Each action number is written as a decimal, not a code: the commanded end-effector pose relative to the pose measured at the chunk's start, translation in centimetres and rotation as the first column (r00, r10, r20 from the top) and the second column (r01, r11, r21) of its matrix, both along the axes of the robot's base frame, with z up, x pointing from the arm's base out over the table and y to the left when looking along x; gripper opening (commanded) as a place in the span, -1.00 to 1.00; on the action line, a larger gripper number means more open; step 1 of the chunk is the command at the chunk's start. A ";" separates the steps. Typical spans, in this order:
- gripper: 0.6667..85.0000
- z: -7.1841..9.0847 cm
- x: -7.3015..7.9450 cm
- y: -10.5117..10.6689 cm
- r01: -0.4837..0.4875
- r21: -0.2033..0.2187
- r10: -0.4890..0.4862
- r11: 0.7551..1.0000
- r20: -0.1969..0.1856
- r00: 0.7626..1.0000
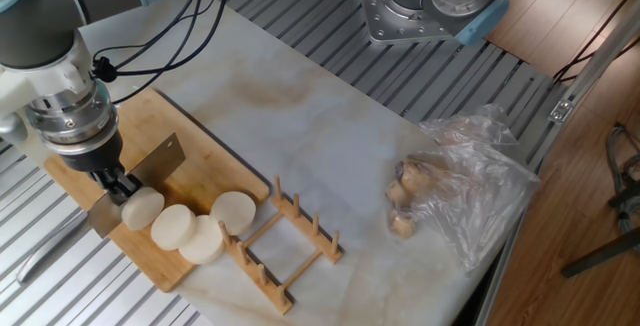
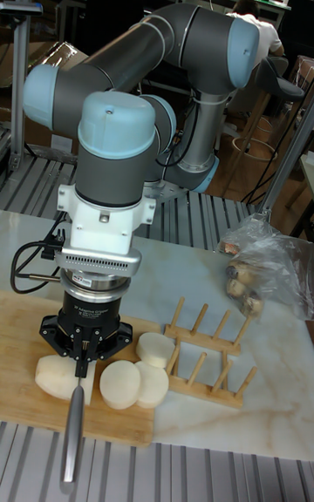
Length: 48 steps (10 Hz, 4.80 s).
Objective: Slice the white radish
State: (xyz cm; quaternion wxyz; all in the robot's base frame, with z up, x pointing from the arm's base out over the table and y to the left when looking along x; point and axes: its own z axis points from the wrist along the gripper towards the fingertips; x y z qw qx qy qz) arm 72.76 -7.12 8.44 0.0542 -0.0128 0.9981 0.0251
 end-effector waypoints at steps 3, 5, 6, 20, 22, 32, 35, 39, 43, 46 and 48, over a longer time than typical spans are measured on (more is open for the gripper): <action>-0.98 0.0 0.2 0.3 0.010 0.015 -0.010 1.000 0.006 1.000; -0.98 0.0 0.4 0.5 0.018 0.022 -0.018 1.000 0.012 1.000; -0.98 -0.1 0.5 0.5 0.018 0.022 -0.018 1.000 0.015 1.000; -0.98 -0.7 0.7 0.6 0.029 0.010 -0.029 1.000 0.027 0.999; -0.98 -0.6 0.8 0.5 0.031 0.009 -0.031 0.999 0.031 0.999; -0.98 -0.8 1.4 0.3 0.039 -0.011 -0.039 0.999 0.056 0.998; -0.98 -0.9 1.5 0.0 0.039 -0.022 -0.038 0.999 0.058 0.998; -0.98 -1.1 1.5 0.3 0.049 -0.023 -0.047 0.999 0.063 0.997; -0.98 -1.1 1.3 0.3 0.047 -0.025 -0.045 0.999 0.058 0.997; -0.98 0.3 0.8 0.2 0.034 -0.015 -0.034 0.999 0.043 0.999; -0.98 0.4 0.8 0.3 0.031 -0.013 -0.031 0.999 0.038 0.999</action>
